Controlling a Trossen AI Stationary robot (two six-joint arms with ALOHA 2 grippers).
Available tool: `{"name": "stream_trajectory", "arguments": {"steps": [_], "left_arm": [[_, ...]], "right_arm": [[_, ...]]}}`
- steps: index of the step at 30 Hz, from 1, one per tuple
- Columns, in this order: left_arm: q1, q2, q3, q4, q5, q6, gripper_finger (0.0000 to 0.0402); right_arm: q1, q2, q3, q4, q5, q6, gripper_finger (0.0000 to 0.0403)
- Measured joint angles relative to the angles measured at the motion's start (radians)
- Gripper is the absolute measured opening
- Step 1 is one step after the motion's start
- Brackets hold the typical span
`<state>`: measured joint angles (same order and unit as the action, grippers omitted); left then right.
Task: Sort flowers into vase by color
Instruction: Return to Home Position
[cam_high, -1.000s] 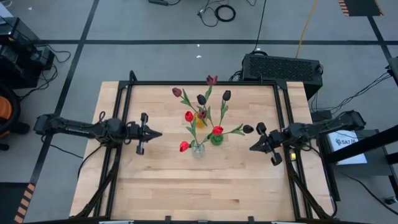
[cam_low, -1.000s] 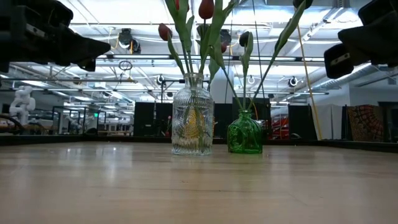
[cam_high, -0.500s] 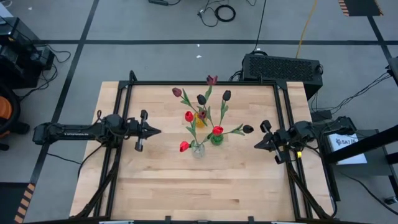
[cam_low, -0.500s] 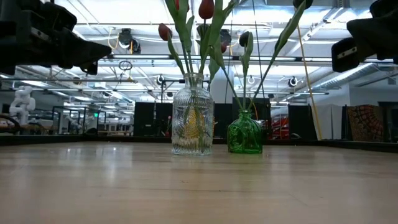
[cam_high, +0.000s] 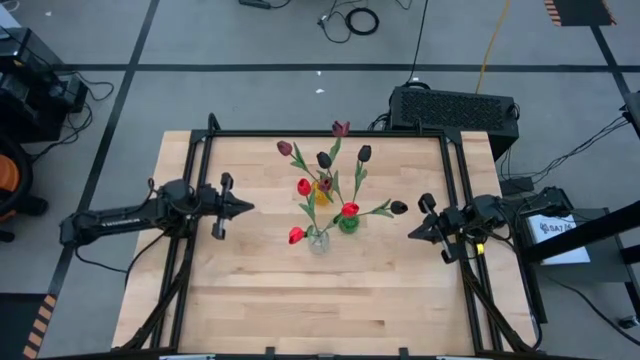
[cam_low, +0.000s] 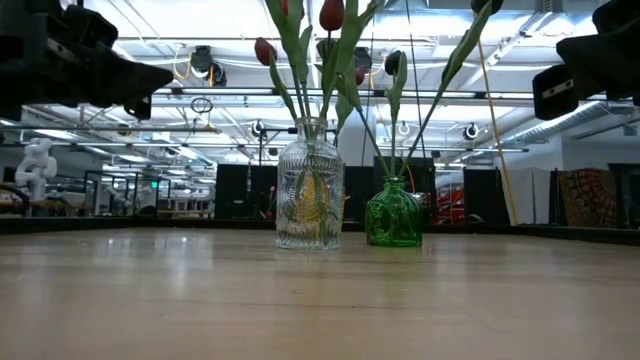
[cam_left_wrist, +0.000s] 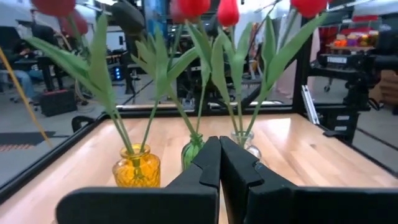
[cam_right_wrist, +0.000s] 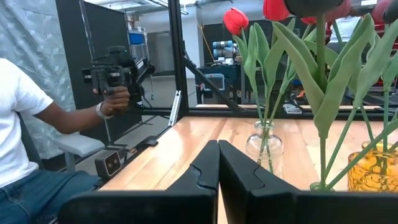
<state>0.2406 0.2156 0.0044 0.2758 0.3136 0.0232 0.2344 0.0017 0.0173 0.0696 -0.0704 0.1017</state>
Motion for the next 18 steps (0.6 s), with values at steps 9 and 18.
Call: {"name": "stream_trajectory", "arguments": {"steps": [9,18], "left_arm": [[0.01,-0.108,0.0,-0.109,-0.021,-0.093,0.0001],[-0.04,-0.181,0.0,-0.194,-0.135,-0.093,0.0001]], "right_arm": [[0.0,0.0,0.0,0.0,0.021,0.008,0.0],[0.0,0.0,0.0,0.0,0.022,0.013,0.0]]}}
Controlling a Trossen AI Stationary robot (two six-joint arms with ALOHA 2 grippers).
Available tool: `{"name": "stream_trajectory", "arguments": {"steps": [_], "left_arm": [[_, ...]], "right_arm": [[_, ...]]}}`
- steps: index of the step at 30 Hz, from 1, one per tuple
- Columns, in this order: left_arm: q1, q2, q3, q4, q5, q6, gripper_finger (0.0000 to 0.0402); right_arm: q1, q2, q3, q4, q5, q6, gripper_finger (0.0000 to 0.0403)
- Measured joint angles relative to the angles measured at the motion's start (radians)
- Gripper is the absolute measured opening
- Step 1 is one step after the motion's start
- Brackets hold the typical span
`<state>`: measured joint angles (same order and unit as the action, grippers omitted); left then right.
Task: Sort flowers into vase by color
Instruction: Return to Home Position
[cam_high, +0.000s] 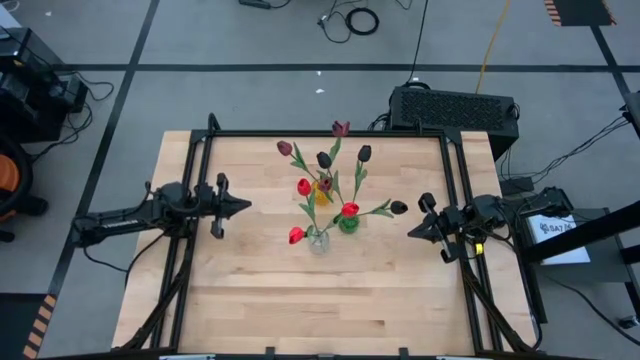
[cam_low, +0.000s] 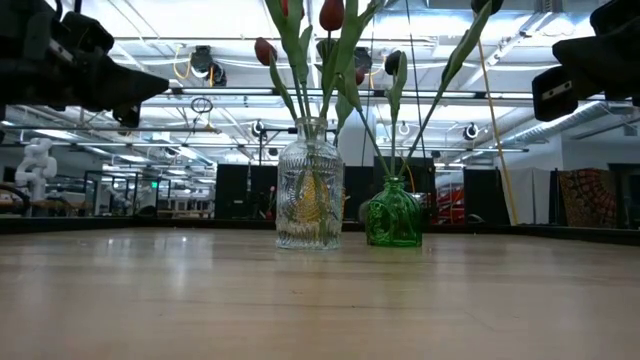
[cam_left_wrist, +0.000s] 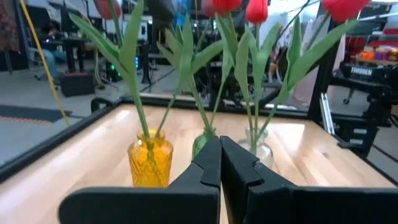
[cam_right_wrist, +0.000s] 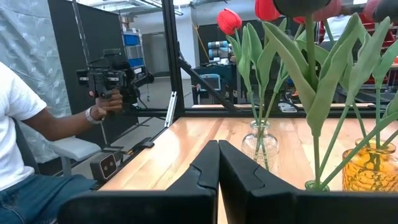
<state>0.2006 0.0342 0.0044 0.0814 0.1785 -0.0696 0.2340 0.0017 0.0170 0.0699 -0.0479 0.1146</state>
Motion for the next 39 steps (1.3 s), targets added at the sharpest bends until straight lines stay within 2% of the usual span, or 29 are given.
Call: {"name": "stream_trajectory", "arguments": {"steps": [10,16,25,39], "left_arm": [[-0.102,-0.034,0.0,-0.05,-0.126,0.006,0.0],[-0.143,-0.034,0.0,-0.059,-0.175,0.006,0.0],[-0.159,-0.034,0.0,-0.061,-0.184,0.027,0.0],[-0.158,-0.034,0.0,-0.061,-0.192,0.054,0.0]], "right_arm": [[0.0,0.0,0.0,0.0,0.069,-0.025,0.0],[0.0,0.0,0.0,0.001,0.162,-0.059,0.0],[-0.008,0.0,0.0,0.019,0.121,-0.081,0.0],[-0.122,0.0,-0.001,0.0,0.12,-0.077,0.0]]}}
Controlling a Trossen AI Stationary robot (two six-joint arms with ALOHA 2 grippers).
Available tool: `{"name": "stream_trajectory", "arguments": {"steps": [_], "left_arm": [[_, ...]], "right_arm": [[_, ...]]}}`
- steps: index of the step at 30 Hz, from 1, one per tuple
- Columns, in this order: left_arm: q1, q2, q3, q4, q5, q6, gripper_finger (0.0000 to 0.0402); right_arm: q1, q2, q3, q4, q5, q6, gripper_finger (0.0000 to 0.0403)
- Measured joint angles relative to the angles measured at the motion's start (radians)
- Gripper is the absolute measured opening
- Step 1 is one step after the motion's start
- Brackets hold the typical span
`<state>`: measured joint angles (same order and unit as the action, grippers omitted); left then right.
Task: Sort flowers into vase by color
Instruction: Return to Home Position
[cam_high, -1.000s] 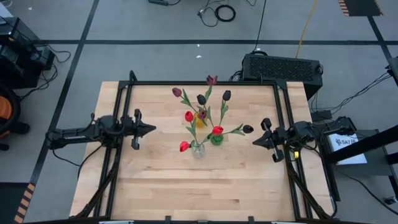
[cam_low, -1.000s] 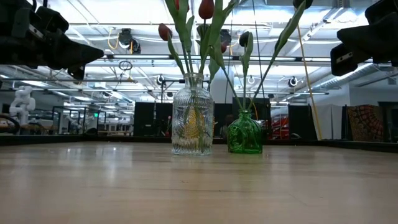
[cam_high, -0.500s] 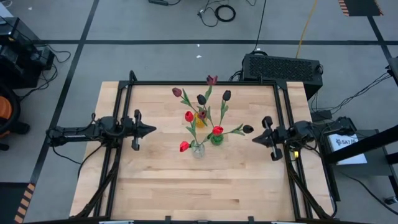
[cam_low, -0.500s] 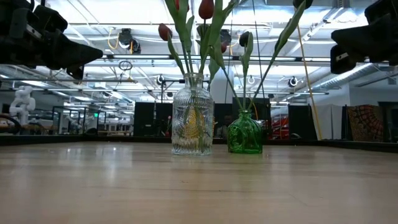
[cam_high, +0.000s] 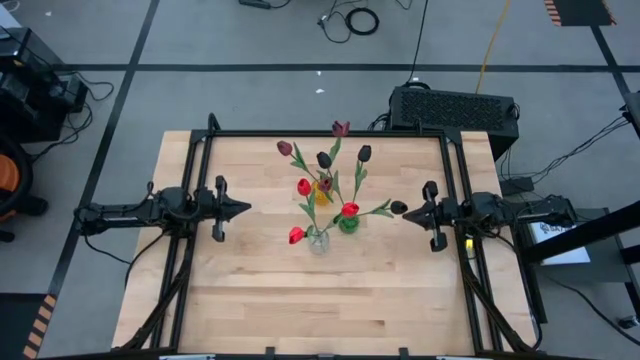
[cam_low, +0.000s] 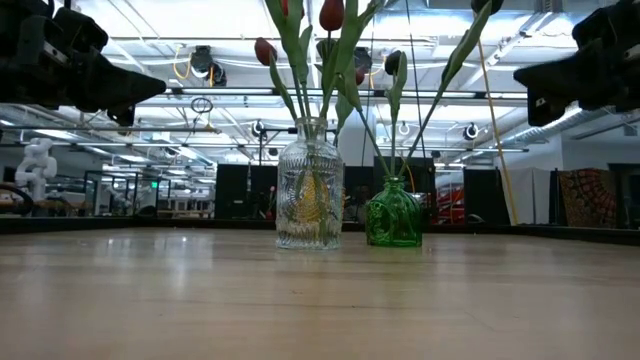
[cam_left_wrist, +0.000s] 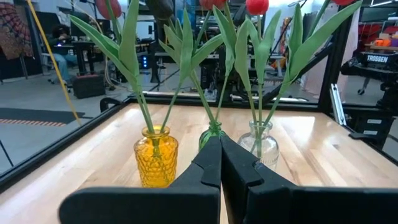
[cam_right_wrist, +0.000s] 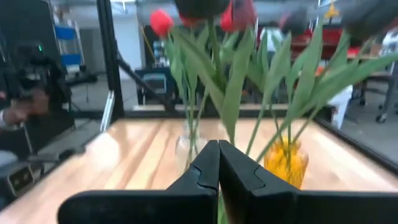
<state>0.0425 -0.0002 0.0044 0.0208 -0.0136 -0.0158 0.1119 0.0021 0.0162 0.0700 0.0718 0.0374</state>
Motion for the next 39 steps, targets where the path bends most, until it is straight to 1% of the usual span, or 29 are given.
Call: {"name": "stream_trajectory", "arguments": {"steps": [3,8,21,39], "left_arm": [[0.0,0.0,0.0,-0.001,0.0,0.003,0.0],[0.0,0.0,0.0,-0.001,-0.003,0.006,0.0],[0.0,0.0,0.0,-0.003,-0.003,0.003,0.0],[0.0,0.0,0.0,-0.004,-0.001,0.006,0.0]], "right_arm": [[-0.011,0.001,0.0,-0.048,-0.026,0.01,0.0],[-0.034,0.001,-0.001,-0.041,-0.077,0.012,0.0],[-0.093,0.001,-0.001,-0.051,-0.099,-0.022,0.0],[-0.095,0.001,-0.001,-0.052,-0.099,-0.017,0.0]]}}
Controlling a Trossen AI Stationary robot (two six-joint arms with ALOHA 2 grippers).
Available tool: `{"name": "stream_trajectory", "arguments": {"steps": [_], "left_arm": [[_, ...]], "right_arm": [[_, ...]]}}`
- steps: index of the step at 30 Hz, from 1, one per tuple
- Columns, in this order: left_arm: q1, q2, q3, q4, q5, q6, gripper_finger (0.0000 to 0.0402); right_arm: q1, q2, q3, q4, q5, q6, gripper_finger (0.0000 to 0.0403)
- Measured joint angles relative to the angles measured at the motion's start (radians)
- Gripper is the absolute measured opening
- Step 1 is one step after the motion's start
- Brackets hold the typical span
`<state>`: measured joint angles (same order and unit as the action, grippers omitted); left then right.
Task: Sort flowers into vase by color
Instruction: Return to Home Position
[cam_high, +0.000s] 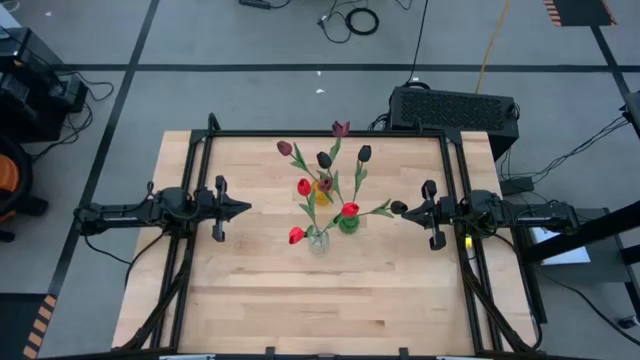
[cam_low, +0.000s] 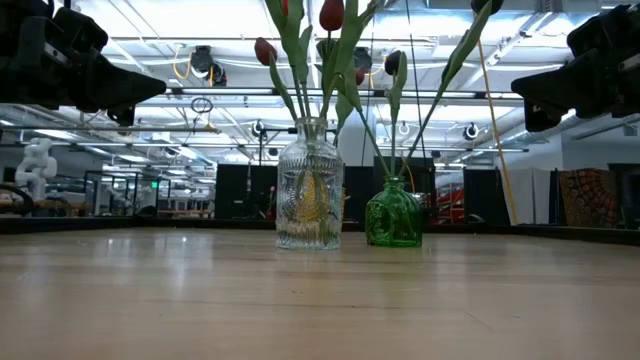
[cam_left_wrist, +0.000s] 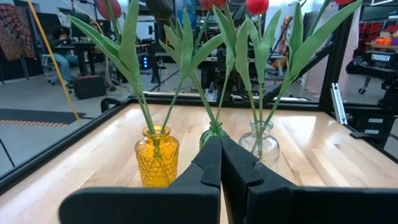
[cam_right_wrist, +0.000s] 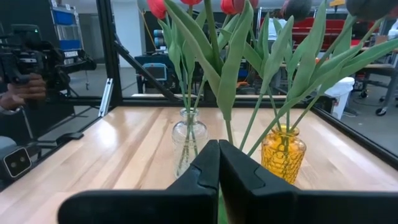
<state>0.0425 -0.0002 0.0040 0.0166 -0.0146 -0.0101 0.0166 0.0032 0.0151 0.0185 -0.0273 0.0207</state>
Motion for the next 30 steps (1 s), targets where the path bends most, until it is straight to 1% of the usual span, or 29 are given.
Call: {"name": "stream_trajectory", "arguments": {"steps": [10,12,22,30], "left_arm": [[0.0,0.0,0.0,-0.002,-0.001,-0.009,0.0],[-0.001,0.0,0.0,-0.004,0.014,-0.01,0.0],[-0.063,0.0,0.0,-0.005,0.022,0.023,0.0],[-0.065,0.001,0.0,-0.006,0.021,0.043,0.0005]], "right_arm": [[0.0,0.0,0.0,0.0,0.0,0.019,0.0],[0.0,0.0,0.0,0.0,0.0,0.019,0.0],[0.0,0.0,0.0,0.0,0.0,0.02,0.0],[0.0,0.0,0.0,0.0,0.0,0.02,0.0]]}}
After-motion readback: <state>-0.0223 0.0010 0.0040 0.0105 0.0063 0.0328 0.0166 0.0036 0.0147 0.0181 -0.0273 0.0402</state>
